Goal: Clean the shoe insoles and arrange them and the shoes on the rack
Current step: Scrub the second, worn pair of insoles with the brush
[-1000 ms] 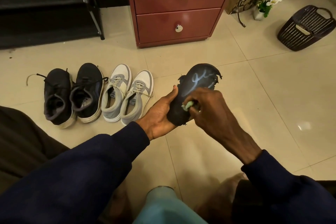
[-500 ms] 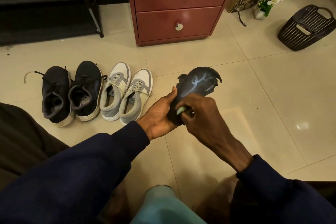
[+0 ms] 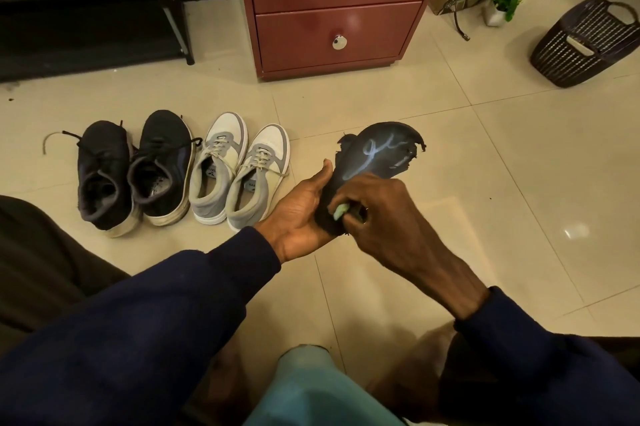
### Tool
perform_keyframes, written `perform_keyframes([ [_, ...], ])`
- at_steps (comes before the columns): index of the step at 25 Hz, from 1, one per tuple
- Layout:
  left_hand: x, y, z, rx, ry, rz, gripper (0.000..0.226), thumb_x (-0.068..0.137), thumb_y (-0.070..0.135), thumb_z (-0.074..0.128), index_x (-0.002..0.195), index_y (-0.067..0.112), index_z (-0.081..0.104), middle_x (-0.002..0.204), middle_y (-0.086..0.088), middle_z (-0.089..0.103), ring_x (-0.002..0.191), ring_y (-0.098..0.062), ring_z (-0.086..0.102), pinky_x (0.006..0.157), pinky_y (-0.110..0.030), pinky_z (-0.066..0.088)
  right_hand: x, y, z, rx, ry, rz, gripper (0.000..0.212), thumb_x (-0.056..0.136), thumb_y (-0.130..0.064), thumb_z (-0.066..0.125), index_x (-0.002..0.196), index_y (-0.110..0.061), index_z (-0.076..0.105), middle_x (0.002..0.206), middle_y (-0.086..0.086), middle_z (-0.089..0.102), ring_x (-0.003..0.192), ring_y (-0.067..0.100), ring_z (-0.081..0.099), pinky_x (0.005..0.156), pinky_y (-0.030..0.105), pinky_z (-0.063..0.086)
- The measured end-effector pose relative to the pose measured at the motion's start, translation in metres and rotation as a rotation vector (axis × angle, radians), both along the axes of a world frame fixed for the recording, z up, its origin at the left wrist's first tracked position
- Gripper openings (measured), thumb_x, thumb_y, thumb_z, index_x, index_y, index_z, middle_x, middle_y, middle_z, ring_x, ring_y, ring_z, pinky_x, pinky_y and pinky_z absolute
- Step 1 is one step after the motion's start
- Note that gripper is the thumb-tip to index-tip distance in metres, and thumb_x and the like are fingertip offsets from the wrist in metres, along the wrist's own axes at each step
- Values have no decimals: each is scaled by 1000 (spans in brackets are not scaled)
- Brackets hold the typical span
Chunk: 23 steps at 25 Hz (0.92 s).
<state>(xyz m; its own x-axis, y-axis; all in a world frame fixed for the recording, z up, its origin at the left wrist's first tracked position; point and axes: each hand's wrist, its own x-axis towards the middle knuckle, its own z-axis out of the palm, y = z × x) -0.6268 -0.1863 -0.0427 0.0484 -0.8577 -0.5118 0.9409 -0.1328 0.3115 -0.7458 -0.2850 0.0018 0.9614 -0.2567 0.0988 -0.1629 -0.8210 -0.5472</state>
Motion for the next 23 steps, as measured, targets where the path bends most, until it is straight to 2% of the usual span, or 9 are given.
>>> perform_keyframes([
  [4, -2, -4, 1, -48, 55, 48, 50, 109, 42, 45, 145, 10, 54, 127, -16, 68, 106, -29, 71, 92, -46, 59, -1, -20, -10, -194, -141, -206, 23, 70, 11, 75, 88, -2, 71, 87, 16, 70, 80, 32, 66, 76, 40, 58],
  [8, -1, 1, -1, 12, -5, -19, 50, 107, 48, 48, 133, 9, 64, 118, -10, 71, 104, -22, 70, 101, -38, 50, 0, 13, 1, 61, -22, 36, 21, 76, 5, 71, 87, -13, 73, 89, 0, 69, 85, 14, 61, 76, 27, 52],
  [10, -3, 0, -1, -5, 14, -5, 47, 108, 45, 45, 131, 9, 64, 115, -12, 72, 99, -24, 72, 92, -39, 57, 0, -5, -2, -30, -31, -20, 21, 75, 6, 69, 87, -11, 72, 88, 3, 69, 86, 19, 61, 76, 35, 53],
  [12, -4, -3, 1, -56, 51, 25, 44, 109, 41, 43, 132, 8, 62, 118, -15, 72, 99, -27, 73, 87, -44, 59, 1, -24, -7, -166, -118, -194, 20, 75, 9, 67, 88, -6, 70, 88, 11, 68, 86, 28, 62, 77, 44, 54],
  [14, -4, -3, 4, -66, 57, 17, 44, 109, 41, 44, 132, 8, 62, 116, -15, 72, 98, -26, 73, 86, -42, 59, 2, -16, -7, -110, -139, -210, 21, 75, 9, 67, 88, -7, 71, 89, 8, 68, 86, 24, 62, 79, 37, 53],
  [16, -2, -1, 3, -6, 15, -23, 45, 107, 45, 45, 121, 8, 67, 103, -10, 75, 90, -21, 73, 82, -36, 60, 1, 8, -2, 41, -62, -28, 22, 75, 6, 68, 86, -12, 72, 89, 0, 69, 86, 14, 61, 78, 26, 50],
  [18, -4, 1, 0, 35, 1, -37, 44, 107, 46, 46, 115, 10, 70, 99, -9, 74, 88, -20, 72, 85, -35, 58, -1, 9, 2, 61, 18, 59, 21, 75, 5, 70, 85, -14, 73, 87, -2, 69, 85, 13, 61, 77, 28, 52],
  [21, -6, -2, -1, -16, 37, 12, 40, 108, 38, 48, 131, 10, 63, 121, -15, 71, 106, -27, 70, 105, -44, 51, 2, -23, -5, -146, -90, -190, 21, 72, 10, 71, 82, -8, 72, 83, 9, 68, 81, 26, 62, 72, 45, 55],
  [23, -5, -3, -2, -32, 46, 20, 41, 108, 37, 48, 136, 9, 61, 127, -15, 69, 109, -28, 69, 107, -45, 49, 1, -19, -5, -151, -116, -244, 21, 72, 11, 70, 83, -7, 72, 83, 10, 68, 78, 27, 62, 71, 44, 55],
])
